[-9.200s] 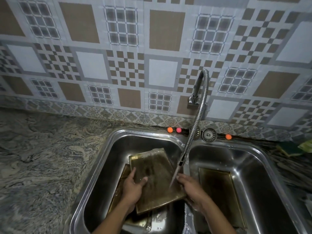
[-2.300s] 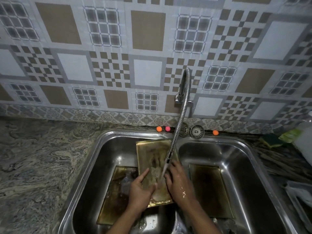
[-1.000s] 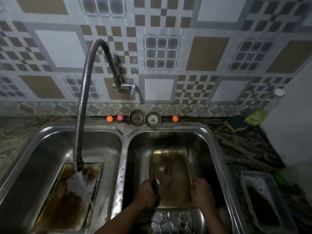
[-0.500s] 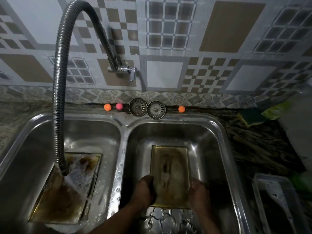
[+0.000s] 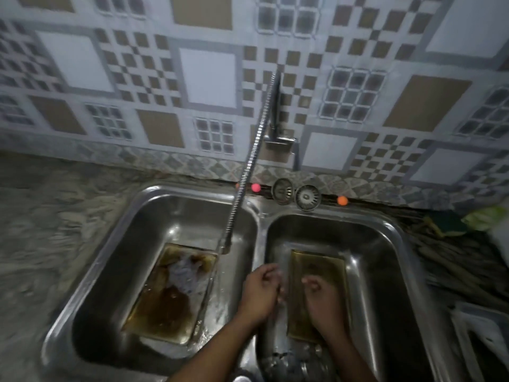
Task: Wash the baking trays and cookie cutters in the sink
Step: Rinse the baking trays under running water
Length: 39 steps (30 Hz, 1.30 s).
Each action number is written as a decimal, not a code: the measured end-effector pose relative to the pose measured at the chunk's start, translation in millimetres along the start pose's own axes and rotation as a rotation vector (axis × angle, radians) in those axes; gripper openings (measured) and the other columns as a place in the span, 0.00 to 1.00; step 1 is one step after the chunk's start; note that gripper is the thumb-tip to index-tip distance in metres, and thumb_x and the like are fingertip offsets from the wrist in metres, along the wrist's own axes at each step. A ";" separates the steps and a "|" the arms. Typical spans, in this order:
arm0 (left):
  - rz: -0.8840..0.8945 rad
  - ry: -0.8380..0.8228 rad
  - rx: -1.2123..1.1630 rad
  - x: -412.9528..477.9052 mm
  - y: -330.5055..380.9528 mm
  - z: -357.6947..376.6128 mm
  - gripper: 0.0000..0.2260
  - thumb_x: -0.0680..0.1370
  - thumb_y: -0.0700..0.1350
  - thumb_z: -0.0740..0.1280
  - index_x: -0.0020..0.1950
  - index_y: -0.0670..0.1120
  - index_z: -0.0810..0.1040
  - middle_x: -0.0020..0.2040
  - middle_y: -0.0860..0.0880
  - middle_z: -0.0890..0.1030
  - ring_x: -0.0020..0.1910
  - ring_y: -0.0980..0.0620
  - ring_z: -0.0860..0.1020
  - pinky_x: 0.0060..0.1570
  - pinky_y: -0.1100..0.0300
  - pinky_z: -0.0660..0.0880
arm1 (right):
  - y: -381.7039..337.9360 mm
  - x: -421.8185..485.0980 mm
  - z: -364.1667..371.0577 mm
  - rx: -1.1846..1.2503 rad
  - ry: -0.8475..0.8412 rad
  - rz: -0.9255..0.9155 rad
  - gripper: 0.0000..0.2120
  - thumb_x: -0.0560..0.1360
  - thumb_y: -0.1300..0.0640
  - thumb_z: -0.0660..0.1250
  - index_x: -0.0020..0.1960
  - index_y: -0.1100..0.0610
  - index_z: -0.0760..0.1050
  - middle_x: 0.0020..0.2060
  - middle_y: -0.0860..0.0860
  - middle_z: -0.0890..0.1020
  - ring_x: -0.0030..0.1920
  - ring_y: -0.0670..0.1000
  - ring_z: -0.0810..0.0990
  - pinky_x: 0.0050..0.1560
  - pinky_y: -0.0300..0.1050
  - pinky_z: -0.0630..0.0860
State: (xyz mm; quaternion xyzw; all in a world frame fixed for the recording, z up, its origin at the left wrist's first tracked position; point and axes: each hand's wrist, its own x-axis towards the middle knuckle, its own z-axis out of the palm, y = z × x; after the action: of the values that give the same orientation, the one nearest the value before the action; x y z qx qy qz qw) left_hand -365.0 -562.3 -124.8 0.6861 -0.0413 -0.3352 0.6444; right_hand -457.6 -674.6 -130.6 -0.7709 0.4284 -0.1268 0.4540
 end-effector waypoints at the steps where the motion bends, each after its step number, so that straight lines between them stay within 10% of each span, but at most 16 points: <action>1: 0.001 0.035 -0.096 -5.1 10.5 -12.4 0.06 0.82 0.38 0.62 0.52 0.44 0.79 0.35 0.46 0.79 0.29 0.51 0.76 0.26 0.62 0.71 | -21.0 -6.0 13.6 0.020 -0.017 -0.025 0.07 0.77 0.62 0.67 0.44 0.53 0.80 0.40 0.52 0.85 0.42 0.50 0.82 0.45 0.43 0.76; 5: -0.067 0.195 -0.236 -12.4 25.9 -82.4 0.11 0.82 0.38 0.61 0.42 0.41 0.78 0.28 0.46 0.77 0.22 0.53 0.73 0.22 0.64 0.69 | -91.3 -36.5 74.2 0.338 -0.251 0.086 0.10 0.78 0.60 0.65 0.40 0.60 0.79 0.25 0.49 0.78 0.25 0.46 0.74 0.26 0.37 0.68; 10: -0.168 0.283 -0.080 -14.6 12.1 -148.7 0.14 0.72 0.55 0.74 0.38 0.44 0.79 0.29 0.45 0.77 0.22 0.50 0.72 0.22 0.63 0.66 | -142.6 -50.1 121.7 0.978 -0.417 0.546 0.07 0.80 0.62 0.63 0.49 0.65 0.77 0.35 0.56 0.79 0.25 0.47 0.77 0.22 0.36 0.72; 14: -0.259 0.339 0.175 -8.8 -2.1 -190.3 0.07 0.79 0.44 0.65 0.43 0.44 0.79 0.32 0.45 0.77 0.28 0.51 0.73 0.20 0.65 0.65 | -141.3 -40.9 149.6 0.651 -0.438 0.505 0.21 0.77 0.42 0.66 0.29 0.52 0.71 0.22 0.49 0.66 0.19 0.47 0.60 0.20 0.37 0.54; 18: -0.181 0.231 0.629 7.5 -20.8 -229.1 0.07 0.78 0.39 0.67 0.40 0.48 0.77 0.42 0.48 0.81 0.45 0.48 0.80 0.42 0.61 0.75 | -134.1 -48.8 182.1 0.183 -0.595 0.351 0.16 0.77 0.50 0.63 0.33 0.56 0.75 0.29 0.53 0.76 0.25 0.46 0.72 0.26 0.39 0.67; 22: -0.179 0.212 0.830 19.4 -42.5 -268.4 0.07 0.76 0.55 0.69 0.47 0.54 0.75 0.44 0.55 0.75 0.48 0.53 0.77 0.48 0.58 0.72 | -93.4 -56.2 219.6 -0.075 -0.554 0.265 0.11 0.74 0.45 0.66 0.45 0.53 0.80 0.39 0.48 0.83 0.39 0.45 0.80 0.41 0.47 0.80; 25: -0.271 0.306 0.888 38.5 -75.4 -301.1 0.17 0.79 0.64 0.56 0.57 0.56 0.76 0.55 0.51 0.78 0.56 0.47 0.78 0.56 0.45 0.76 | -71.3 -57.3 240.2 -0.111 -0.435 0.321 0.11 0.76 0.44 0.66 0.52 0.51 0.72 0.46 0.47 0.79 0.43 0.45 0.78 0.40 0.40 0.76; 30: -0.287 0.262 0.751 54.0 -93.3 -318.6 0.13 0.80 0.46 0.63 0.64 0.48 0.76 0.60 0.47 0.79 0.57 0.48 0.78 0.59 0.48 0.76 | -54.0 -54.7 265.1 -0.210 -0.313 0.366 0.07 0.71 0.60 0.65 0.44 0.49 0.69 0.41 0.49 0.79 0.40 0.50 0.79 0.38 0.51 0.80; 39: -0.226 0.309 0.728 49.6 -70.6 -304.4 0.14 0.80 0.40 0.61 0.65 0.44 0.76 0.63 0.42 0.76 0.61 0.42 0.76 0.63 0.49 0.73 | -74.4 -64.9 252.6 -0.077 -0.127 0.147 0.07 0.75 0.48 0.63 0.46 0.47 0.66 0.35 0.47 0.78 0.35 0.47 0.77 0.38 0.50 0.77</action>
State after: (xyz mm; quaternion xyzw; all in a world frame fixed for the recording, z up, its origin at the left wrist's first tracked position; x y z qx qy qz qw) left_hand -197.0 -314.1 -226.1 0.9118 0.0157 -0.2604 0.3170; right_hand -308.4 -458.5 -198.3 -0.7608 0.4586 -0.0277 0.4585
